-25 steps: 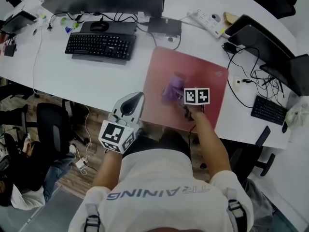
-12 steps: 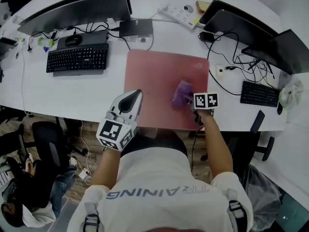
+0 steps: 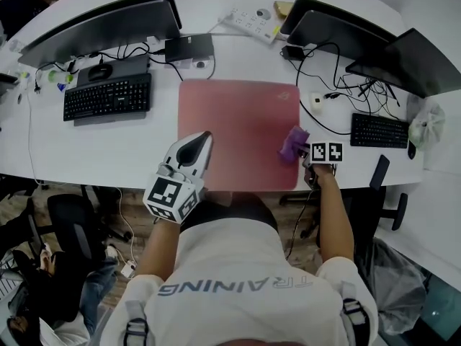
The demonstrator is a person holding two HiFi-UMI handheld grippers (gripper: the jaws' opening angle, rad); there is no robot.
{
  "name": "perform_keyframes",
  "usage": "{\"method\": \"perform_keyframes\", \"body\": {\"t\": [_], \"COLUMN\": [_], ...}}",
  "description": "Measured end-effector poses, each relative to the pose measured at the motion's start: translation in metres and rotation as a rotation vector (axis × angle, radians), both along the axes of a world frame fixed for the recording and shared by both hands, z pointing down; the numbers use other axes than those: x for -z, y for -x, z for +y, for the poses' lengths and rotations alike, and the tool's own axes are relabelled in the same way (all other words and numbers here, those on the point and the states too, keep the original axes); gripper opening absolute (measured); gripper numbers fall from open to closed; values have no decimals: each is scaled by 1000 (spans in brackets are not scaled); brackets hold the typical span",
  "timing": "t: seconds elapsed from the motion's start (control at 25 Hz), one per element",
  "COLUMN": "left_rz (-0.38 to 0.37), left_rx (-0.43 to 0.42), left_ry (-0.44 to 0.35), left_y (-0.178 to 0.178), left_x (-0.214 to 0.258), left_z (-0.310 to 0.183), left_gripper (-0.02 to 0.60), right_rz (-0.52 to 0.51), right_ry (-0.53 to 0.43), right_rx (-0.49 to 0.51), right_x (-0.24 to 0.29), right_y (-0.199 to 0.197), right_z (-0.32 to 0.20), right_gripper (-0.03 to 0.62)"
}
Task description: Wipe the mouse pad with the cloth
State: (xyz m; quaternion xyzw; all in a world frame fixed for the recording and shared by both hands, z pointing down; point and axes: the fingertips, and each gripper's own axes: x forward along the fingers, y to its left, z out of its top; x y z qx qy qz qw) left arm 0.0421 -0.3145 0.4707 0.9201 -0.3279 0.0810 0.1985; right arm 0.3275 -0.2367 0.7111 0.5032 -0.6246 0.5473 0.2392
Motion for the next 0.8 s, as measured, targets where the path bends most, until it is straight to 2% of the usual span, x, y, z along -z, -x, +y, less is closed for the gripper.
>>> {"method": "perform_keyframes", "body": {"t": [0.08, 0.2, 0.28, 0.36, 0.52, 0.8], "left_rz": [1, 2, 3, 5, 22, 28], "left_rx": [1, 10, 18, 28, 54, 121], "left_ry": [0, -5, -9, -13, -29, -53], "left_y": [6, 21, 33, 48, 79, 150], "left_x": [1, 4, 6, 9, 18, 25], "left_z": [4, 9, 13, 18, 26, 51], "left_gripper": [32, 32, 32, 32, 32, 32], "right_rz": [50, 187, 270, 293, 196, -1], "right_ry": [-2, -33, -77, -133, -224, -279], "right_rx": [-25, -33, -11, 16, 96, 380], "right_x": [2, 12, 26, 45, 76, 89], "right_y": [-12, -22, -15, 7, 90, 274], "right_z": [5, 7, 7, 6, 1, 1], "right_gripper": [112, 110, 110, 110, 110, 110]}}
